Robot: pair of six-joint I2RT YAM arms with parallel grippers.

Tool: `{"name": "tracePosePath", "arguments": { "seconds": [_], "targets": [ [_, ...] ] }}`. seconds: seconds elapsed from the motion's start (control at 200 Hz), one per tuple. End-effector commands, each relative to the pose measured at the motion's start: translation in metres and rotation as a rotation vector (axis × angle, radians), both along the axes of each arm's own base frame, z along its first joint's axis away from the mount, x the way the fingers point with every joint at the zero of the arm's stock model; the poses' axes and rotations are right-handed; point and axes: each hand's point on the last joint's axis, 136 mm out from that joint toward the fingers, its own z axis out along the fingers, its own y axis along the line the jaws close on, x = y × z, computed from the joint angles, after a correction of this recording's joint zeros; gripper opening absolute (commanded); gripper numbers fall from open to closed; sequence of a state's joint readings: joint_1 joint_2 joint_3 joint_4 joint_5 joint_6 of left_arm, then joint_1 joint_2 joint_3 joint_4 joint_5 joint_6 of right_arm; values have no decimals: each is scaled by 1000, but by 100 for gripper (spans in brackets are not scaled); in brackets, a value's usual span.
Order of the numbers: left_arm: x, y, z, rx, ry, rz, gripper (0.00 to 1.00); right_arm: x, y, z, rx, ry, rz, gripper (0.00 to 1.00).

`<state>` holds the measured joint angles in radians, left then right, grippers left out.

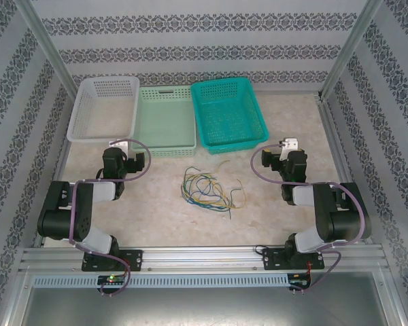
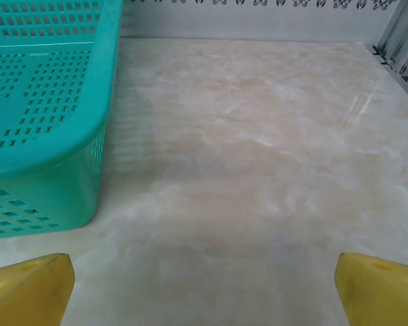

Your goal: Untangle the cables

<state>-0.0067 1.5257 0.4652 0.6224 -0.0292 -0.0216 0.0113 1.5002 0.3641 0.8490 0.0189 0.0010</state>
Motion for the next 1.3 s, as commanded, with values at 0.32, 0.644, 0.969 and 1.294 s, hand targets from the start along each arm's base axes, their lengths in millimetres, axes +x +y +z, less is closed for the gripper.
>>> {"name": "tracePosePath", "arguments": {
  "seconds": [0.32,0.644,0.969,1.294],
  "targets": [
    [13,-4,18,13,-67,-26,100,10,2,15,12,-56,-10,98],
    [13,-4,18,13,-66,-26,100,9,2,15,12,-56,-9,98],
    [13,-5,17,12,-65,-28,99,10,2,16,15,-56,-9,98],
    [13,-3,22,16,-65,-20,100,11,11,20,25,-45,54,98]
  ]
}}
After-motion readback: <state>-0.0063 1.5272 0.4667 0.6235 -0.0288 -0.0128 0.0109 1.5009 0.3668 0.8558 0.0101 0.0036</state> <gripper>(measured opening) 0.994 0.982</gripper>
